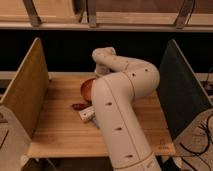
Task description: Drag the ceramic bowl in a circle
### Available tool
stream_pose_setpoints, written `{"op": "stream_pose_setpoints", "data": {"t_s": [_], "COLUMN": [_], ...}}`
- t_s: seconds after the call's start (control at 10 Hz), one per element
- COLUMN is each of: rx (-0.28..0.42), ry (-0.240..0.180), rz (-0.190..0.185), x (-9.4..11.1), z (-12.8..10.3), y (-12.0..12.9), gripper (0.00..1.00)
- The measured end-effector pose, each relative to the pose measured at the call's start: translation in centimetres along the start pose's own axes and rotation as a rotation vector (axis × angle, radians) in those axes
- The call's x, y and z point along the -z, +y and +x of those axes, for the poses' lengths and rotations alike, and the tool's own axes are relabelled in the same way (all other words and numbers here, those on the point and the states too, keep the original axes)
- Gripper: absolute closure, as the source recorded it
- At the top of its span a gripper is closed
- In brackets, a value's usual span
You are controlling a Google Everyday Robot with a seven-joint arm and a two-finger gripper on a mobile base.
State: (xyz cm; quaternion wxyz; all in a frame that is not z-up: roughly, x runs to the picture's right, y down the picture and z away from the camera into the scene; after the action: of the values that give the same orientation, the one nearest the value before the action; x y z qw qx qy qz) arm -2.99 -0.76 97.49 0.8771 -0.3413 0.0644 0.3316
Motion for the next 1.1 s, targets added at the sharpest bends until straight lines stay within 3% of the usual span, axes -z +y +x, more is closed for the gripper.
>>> {"op": "stream_pose_setpoints", "data": {"t_s": [0.6,0.9,1.1], "rx": [-0.092,-0.099,-0.098], "ry": [0.093,0.100,0.103], "rz": [0.001,0.014,0.020], "x": [-2.7,-2.7,-2.6], "z": [1.4,0.9,0.8], "y": [-1.9,-2.4,-2.7], "gripper": [0.20,0.20,0.28]}}
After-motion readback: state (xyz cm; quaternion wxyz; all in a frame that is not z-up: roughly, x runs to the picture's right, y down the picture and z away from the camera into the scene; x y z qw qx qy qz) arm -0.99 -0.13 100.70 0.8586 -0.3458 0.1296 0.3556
